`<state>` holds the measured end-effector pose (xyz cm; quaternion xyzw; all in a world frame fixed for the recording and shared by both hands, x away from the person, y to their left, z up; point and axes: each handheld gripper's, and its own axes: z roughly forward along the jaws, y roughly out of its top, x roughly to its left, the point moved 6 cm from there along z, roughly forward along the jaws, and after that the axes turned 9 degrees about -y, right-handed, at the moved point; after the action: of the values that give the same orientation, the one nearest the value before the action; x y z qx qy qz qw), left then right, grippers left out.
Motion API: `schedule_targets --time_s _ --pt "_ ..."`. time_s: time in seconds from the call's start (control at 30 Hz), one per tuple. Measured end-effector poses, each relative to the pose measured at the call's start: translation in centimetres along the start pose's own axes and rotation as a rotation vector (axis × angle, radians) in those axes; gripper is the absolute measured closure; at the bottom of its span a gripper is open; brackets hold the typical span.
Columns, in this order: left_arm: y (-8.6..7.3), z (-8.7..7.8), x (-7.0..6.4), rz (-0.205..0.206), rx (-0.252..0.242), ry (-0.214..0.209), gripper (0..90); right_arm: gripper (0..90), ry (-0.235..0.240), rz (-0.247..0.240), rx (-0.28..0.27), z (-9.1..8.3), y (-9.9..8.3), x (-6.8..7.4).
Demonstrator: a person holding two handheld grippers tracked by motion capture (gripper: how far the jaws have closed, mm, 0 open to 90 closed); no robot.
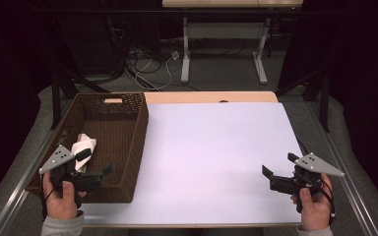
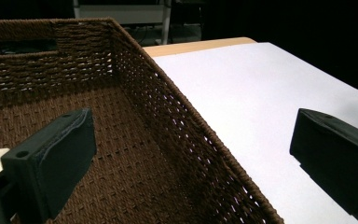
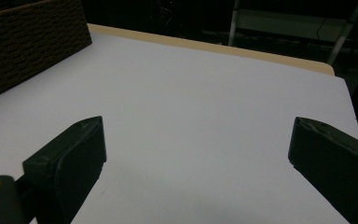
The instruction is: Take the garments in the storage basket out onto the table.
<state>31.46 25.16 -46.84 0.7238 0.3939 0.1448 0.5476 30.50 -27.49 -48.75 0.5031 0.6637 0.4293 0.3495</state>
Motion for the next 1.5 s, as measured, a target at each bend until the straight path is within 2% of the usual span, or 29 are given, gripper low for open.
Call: schedule_targets --time_s 0.17,0.4,0.67,0.7,0.77,0.8,0.93,1.07,1.27,1.3,1.43,1.47,1.5 --pt "-0.1 0.0 0.1 0.01 0.004 0.005 0.5 3.7 0.007 -0.008 0.008 0.1 -0.3 0.3" --pt "0.1 -0.2 0.2 -0.017 -0.019 -0.002 0.5 3.7 0.016 -0.012 0.009 0.4 -0.3 0.7" --pt "0.0 -0.4 0.7 -0.003 0.006 0.015 0.5 3.6 0.021 -0.018 0.032 0.8 -0.7 1.0" --pt "0.0 -0.5 0.9 0.006 0.012 0.019 0.5 3.6 0.023 -0.017 0.016 0.8 -0.5 1.0" --pt "0.0 -0.5 1.0 0.002 0.017 0.026 0.5 3.6 0.021 -0.016 0.027 0.7 -0.3 0.9" --pt "0.1 -0.5 1.1 -0.001 0.022 0.028 0.5 3.6 0.021 -0.012 0.016 0.8 -0.2 0.8" --pt "0.2 -0.2 1.6 -0.028 0.056 0.045 0.5 3.6 0.022 -0.004 0.019 0.4 0.1 0.5" --pt "0.3 0.2 2.1 -0.03 0.084 0.056 0.4 3.6 0.028 0.005 0.022 0.2 0.3 0.6" --pt "0.7 0.6 3.3 -0.038 0.179 0.074 0.5 3.6 0.043 -0.008 0.017 0.5 0.3 1.1" --pt "0.8 0.6 3.5 -0.035 0.179 0.079 0.5 3.6 0.043 -0.008 0.017 0.5 0.3 1.1" --pt "1.2 0.3 4.3 -0.039 0.228 0.095 0.5 3.7 0.046 -0.002 0.024 0.6 0.2 1.1" --pt "1.3 0.3 4.8 -0.042 0.254 0.109 0.5 3.7 0.041 -0.003 0.025 0.7 0.2 1.1" --pt "1.3 0.3 4.8 -0.042 0.254 0.109 0.5 3.7 0.039 -0.003 0.028 0.6 0.1 1.1"
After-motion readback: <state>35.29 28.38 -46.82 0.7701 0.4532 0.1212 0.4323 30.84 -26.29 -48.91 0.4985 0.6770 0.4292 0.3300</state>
